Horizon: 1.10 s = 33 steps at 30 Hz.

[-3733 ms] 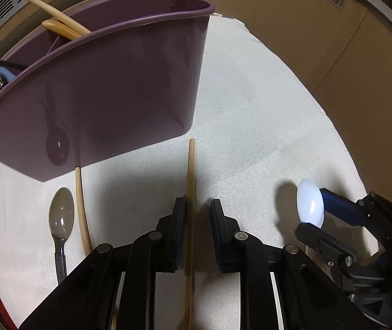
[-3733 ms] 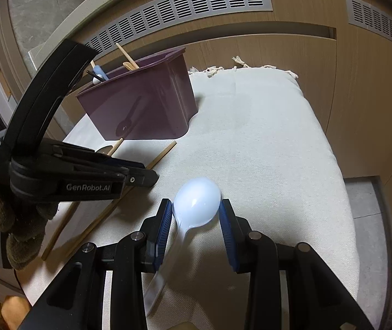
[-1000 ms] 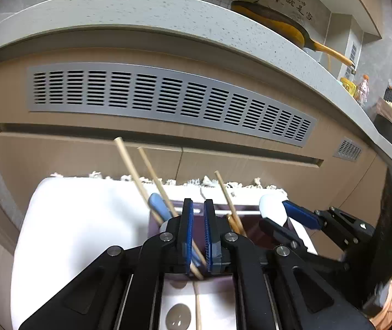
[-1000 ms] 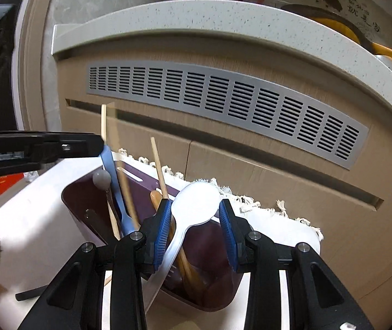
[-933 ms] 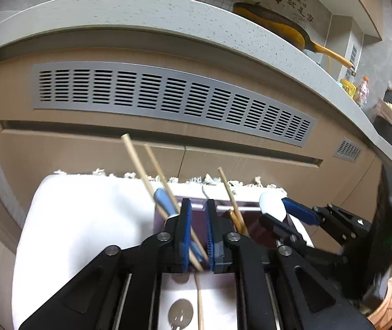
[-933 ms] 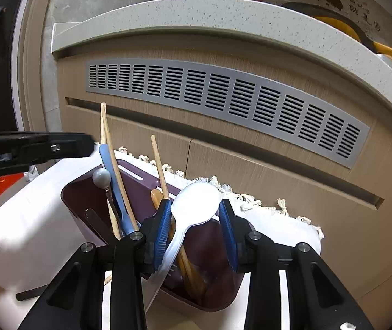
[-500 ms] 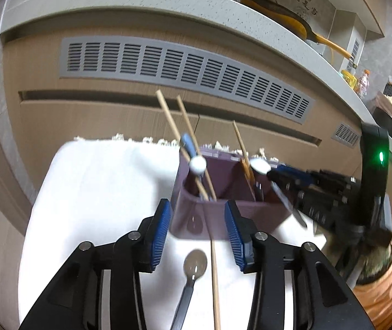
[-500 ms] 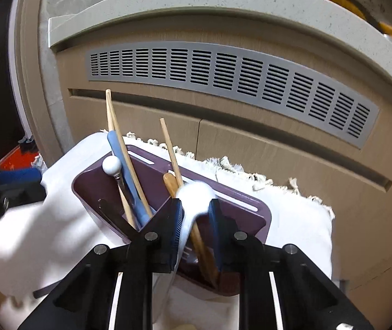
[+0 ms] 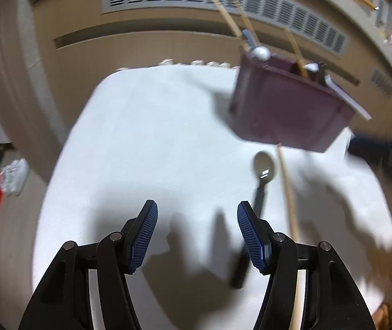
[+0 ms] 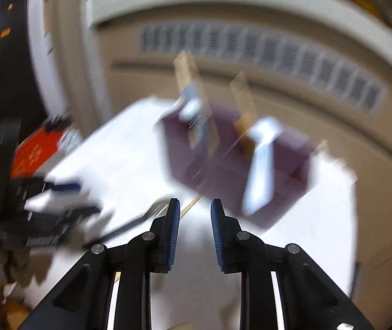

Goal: Organize utensils
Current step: 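Move both open grippers back toward the black-handled spoon and last chopstick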

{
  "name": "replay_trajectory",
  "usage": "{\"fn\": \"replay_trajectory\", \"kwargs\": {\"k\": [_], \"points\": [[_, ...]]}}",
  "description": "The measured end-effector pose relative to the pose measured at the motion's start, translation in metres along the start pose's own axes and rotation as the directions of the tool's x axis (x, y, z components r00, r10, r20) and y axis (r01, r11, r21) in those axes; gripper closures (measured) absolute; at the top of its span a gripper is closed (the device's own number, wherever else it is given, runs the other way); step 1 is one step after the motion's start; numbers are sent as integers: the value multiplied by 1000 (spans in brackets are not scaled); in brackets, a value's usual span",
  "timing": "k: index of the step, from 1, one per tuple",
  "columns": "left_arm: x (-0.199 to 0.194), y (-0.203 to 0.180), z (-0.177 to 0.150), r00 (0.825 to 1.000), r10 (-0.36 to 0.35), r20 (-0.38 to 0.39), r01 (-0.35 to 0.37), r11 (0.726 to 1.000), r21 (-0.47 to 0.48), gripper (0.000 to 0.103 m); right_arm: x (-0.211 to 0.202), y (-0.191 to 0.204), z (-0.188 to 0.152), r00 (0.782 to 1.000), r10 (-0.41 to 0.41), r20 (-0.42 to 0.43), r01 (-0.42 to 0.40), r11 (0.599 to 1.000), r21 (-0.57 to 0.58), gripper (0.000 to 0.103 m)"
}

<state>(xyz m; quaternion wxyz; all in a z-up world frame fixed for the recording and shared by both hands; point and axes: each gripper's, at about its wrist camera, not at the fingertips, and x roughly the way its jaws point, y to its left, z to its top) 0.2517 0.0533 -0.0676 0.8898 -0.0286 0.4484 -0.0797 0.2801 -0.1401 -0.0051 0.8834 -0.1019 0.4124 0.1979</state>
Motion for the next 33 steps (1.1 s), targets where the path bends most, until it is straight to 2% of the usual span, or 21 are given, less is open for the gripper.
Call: {"fn": "replay_trajectory", "kwargs": {"k": [3,4,7,8,10,13,15,17,21,33], "points": [[-5,1,-7,1000,23,-2,-23,1000,16,39,35,24,-19,988,71,-135,-70,997,14,81],[-6,0,-8,1000,26,0,-26,999,24,36,42,29,-22,985,74,-156,-72,997,19,81],[-10,-3,-10,999,51,16,-52,998,47,34,59,43,-27,977,91,-194,-86,996,36,80],[-11,-4,-11,998,61,20,-62,997,52,33,62,46,-26,975,88,-203,-83,996,36,75],[-13,-4,-13,998,62,20,-63,997,55,33,66,54,-25,977,44,-208,-44,999,6,72],[-16,-6,-14,999,49,19,-50,997,57,33,67,53,-30,973,41,-226,-41,999,6,72],[-17,-7,-13,999,44,18,-45,997,62,33,65,50,-32,972,42,-230,-42,999,5,73],[-17,-10,-12,999,39,15,-40,997,68,33,63,47,-33,972,49,-230,-49,999,4,84],[-15,-18,-10,1000,29,7,-29,996,87,33,48,37,-45,976,45,-215,-49,999,-11,94],[-12,-48,-5,1000,14,-17,-12,988,153,31,22,-40,-85,974,-21,-227,55,988,142,94]]}}
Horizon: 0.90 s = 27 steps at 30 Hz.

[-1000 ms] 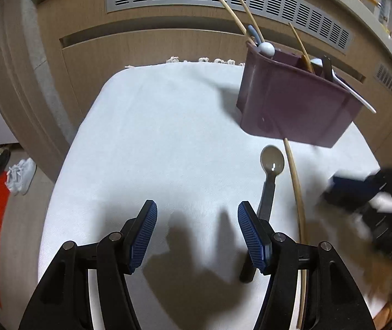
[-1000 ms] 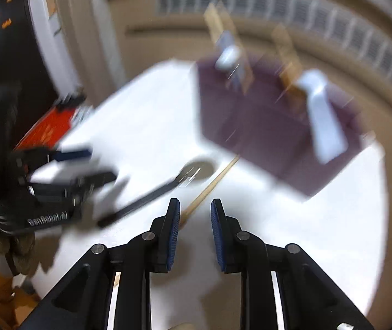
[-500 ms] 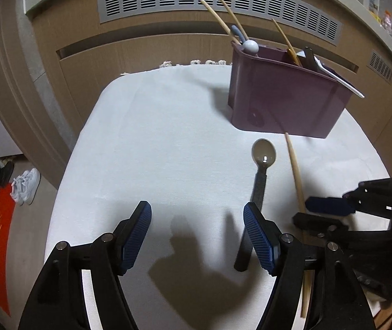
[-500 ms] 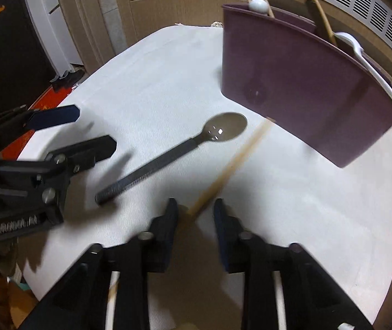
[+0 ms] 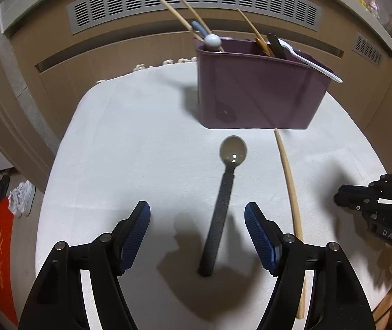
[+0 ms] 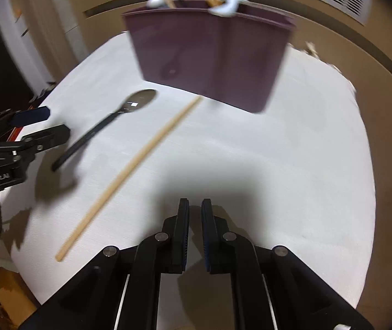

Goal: Organize utensils
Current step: 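Move both open grippers back toward the black-handled spoon and last chopstick, then grasp the black-handled spoon by its handle with the left gripper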

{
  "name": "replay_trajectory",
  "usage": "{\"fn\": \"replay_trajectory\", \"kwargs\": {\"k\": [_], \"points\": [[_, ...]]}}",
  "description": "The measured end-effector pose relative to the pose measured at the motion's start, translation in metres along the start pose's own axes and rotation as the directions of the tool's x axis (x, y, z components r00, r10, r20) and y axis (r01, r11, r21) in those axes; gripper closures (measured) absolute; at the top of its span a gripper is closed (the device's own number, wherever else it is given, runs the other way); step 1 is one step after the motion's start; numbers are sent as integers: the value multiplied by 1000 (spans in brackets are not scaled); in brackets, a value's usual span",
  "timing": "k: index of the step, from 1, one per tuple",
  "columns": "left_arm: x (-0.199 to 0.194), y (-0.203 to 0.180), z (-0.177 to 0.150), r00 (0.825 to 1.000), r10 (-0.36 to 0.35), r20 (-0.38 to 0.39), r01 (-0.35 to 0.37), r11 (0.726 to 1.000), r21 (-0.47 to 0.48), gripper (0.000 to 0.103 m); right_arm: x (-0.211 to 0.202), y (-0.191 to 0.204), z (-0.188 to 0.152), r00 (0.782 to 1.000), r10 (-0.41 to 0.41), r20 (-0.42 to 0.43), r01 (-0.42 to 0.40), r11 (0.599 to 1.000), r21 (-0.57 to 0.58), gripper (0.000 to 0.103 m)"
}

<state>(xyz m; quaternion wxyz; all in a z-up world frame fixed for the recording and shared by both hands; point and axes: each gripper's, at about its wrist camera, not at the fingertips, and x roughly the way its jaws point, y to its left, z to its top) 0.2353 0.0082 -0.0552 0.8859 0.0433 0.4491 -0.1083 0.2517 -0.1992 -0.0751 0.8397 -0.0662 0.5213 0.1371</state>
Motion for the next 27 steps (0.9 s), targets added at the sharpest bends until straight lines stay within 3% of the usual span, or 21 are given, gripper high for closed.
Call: {"fn": "replay_trajectory", "kwargs": {"k": [4,6,8,9,12,14,16,19,22,24,27], "points": [[6,-7,6,1000,-26,-12,26,999,18,31,-2,-5,-8,1000,12,18,-13,1000,26,91],[11,-10,10,997,-81,-10,81,996,30,31,-3,-2,-9,999,27,32,-27,999,25,83],[16,-11,14,991,-137,-13,137,990,40,31,-6,-1,-12,998,45,43,-46,999,27,64],[20,-12,18,988,-151,-17,152,988,41,31,-7,1,-13,997,54,51,-56,998,26,60],[31,-19,35,990,-138,-9,139,988,73,32,-7,7,-16,996,51,69,-52,999,7,55],[39,-24,45,992,-126,-11,126,987,103,38,-7,9,-18,996,42,79,-42,999,-4,55],[54,-32,56,993,-107,-45,112,982,149,50,-8,8,-20,995,45,85,-45,999,-6,55],[75,-38,64,993,-76,-92,91,981,172,56,-10,5,-22,994,56,91,-57,998,7,55],[84,-37,69,991,-84,-109,99,984,146,59,-11,5,-22,995,39,94,-41,999,11,55],[83,-35,71,990,-87,-107,100,987,123,69,-14,7,-21,994,34,99,-35,999,6,54],[71,-29,67,997,-47,-54,52,994,100,69,-20,13,-17,993,9,121,-9,1000,-1,32]]}}
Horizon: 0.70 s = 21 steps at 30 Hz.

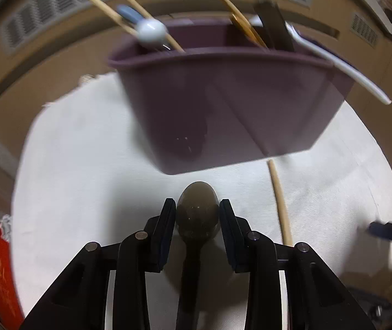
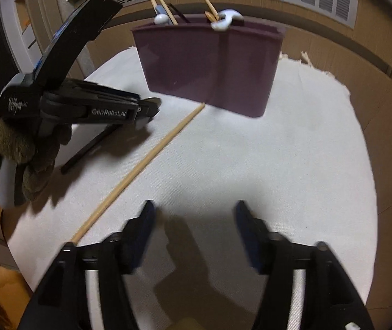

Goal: Organize utensils
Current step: 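Grasp the black-handled spoon by its handle with the left gripper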

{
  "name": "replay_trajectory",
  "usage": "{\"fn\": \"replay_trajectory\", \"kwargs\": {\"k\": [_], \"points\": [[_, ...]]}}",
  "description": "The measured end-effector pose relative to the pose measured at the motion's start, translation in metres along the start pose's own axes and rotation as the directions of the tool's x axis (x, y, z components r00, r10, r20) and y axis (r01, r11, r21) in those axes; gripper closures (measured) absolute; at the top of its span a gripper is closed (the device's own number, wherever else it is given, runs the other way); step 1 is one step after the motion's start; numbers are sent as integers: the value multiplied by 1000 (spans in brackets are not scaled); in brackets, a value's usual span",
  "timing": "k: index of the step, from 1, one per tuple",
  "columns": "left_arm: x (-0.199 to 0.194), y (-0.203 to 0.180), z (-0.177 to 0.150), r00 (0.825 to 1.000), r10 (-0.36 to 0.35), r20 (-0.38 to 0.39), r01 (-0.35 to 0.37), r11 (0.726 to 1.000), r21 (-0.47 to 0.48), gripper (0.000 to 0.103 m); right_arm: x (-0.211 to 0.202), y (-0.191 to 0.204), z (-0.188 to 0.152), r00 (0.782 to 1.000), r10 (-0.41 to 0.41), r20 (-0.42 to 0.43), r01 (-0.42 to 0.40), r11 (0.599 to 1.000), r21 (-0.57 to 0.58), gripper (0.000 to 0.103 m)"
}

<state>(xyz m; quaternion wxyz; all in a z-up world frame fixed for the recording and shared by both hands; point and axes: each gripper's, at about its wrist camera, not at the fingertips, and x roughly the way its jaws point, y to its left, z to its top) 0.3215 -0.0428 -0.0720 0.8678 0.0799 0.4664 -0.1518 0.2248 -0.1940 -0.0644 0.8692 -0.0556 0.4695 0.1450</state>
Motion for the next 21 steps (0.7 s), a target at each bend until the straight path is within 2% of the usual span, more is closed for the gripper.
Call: {"fn": "replay_trajectory", "kwargs": {"k": [1,4,8,12,13,14,16,21], "points": [[-9,3,-5,1000,-10,21,11,1000,-9,69,-3,3,2,1000,-13,16,13,1000,-5,26],[-31,16,-22,998,-34,53,36,998,-51,69,-6,14,8,999,-25,32,26,999,-32,26],[-65,37,-51,993,-18,114,32,992,-125,69,3,25,18,999,-36,12,36,998,-46,25],[-93,61,-74,983,0,181,40,975,-216,69,23,26,36,999,-44,-22,44,999,15,25],[-97,64,-77,981,4,192,41,973,-229,69,29,26,42,999,-40,-32,41,998,38,29],[-100,67,-81,980,7,200,41,970,-238,69,32,26,45,999,-40,-37,42,998,50,38],[-102,73,-85,977,11,211,44,967,-250,69,42,29,54,997,-53,-49,56,997,61,50],[-106,82,-95,975,-3,223,64,961,-267,69,65,40,67,988,-125,-88,131,990,62,51]]}}
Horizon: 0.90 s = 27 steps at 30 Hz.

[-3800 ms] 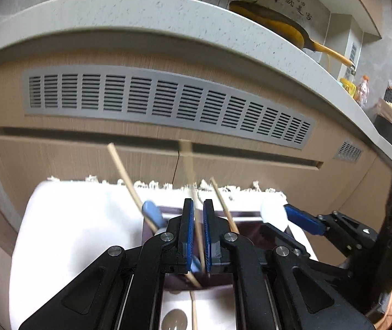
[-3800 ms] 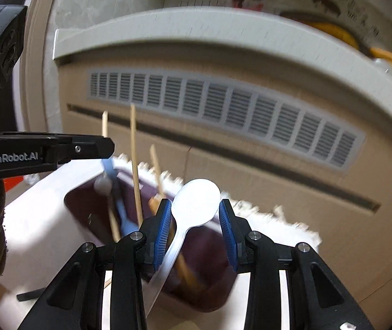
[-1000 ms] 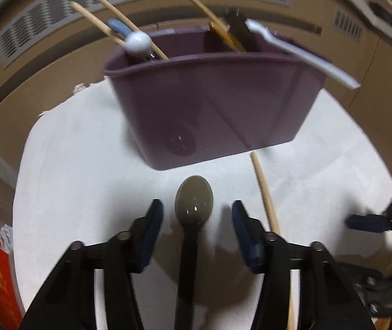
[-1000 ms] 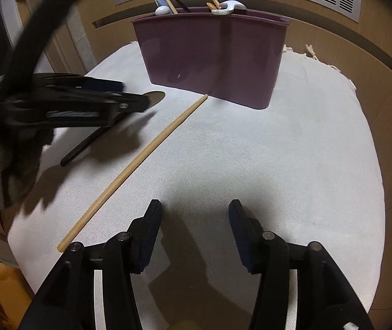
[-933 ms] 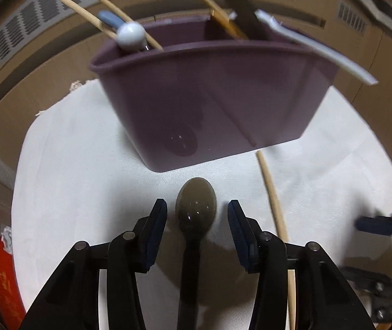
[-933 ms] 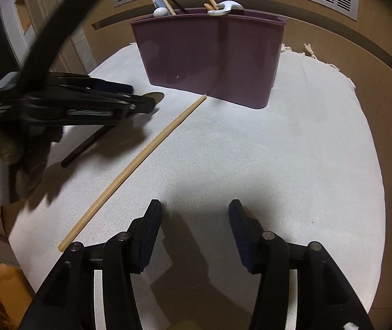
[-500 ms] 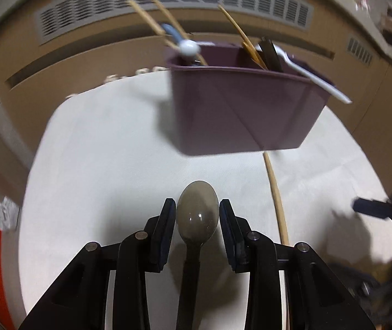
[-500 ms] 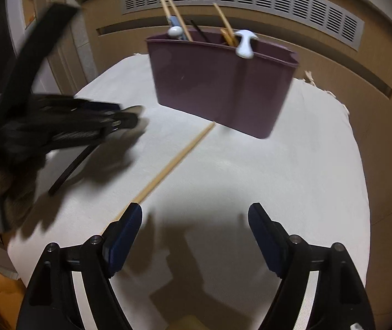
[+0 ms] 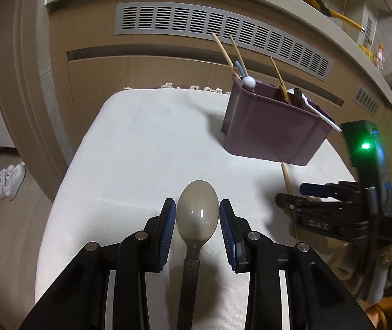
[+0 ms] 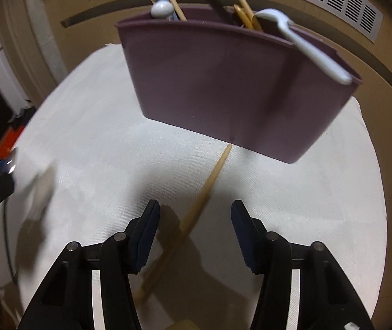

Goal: Organize utensils
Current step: 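Grasp the last wooden chopstick with the right gripper while the left gripper holds the spoon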

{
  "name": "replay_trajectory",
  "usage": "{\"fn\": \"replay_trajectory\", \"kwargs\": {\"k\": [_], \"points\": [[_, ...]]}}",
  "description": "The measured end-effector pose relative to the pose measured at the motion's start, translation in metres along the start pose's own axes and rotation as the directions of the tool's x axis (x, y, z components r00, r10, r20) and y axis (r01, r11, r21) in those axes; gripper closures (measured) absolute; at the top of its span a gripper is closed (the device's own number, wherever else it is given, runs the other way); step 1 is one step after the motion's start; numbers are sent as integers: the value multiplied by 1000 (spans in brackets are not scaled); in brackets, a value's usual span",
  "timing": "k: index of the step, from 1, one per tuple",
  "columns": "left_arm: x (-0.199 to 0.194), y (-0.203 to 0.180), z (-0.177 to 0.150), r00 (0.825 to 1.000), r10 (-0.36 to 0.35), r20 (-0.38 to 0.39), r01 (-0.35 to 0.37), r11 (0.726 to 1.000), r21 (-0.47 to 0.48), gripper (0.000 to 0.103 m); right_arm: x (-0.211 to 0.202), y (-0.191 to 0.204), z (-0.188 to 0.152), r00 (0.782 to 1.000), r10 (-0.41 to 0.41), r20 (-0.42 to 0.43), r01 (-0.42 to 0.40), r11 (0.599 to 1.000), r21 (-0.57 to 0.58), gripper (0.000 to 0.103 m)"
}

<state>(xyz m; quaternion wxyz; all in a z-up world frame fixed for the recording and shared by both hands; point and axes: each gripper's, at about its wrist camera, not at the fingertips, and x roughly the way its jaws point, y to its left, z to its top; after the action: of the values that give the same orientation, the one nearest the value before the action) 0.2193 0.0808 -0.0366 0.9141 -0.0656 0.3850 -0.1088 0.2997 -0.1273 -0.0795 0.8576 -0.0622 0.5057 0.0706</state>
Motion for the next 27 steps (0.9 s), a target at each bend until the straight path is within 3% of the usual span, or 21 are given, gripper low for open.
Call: {"fn": "replay_trajectory", "kwargs": {"k": [3,5,7,16,27], "points": [[-3,2,-2,1000,-9,5,9,1000,-11,69,0,4,0,1000,0,10,0,1000,13,58],[-5,2,-2,1000,-16,8,17,1000,-12,69,-3,9,-2,999,34,12,-34,999,-14,78],[-7,0,-3,1000,-20,9,21,1000,-11,69,-8,17,-7,999,45,8,-44,996,-77,89],[-13,-12,-1,1000,-26,-2,26,1000,15,69,-33,15,-37,997,75,-8,-75,981,-177,97],[-34,-40,2,998,-64,-12,64,997,50,69,-107,-19,-63,989,99,114,-76,979,-191,97]]}}
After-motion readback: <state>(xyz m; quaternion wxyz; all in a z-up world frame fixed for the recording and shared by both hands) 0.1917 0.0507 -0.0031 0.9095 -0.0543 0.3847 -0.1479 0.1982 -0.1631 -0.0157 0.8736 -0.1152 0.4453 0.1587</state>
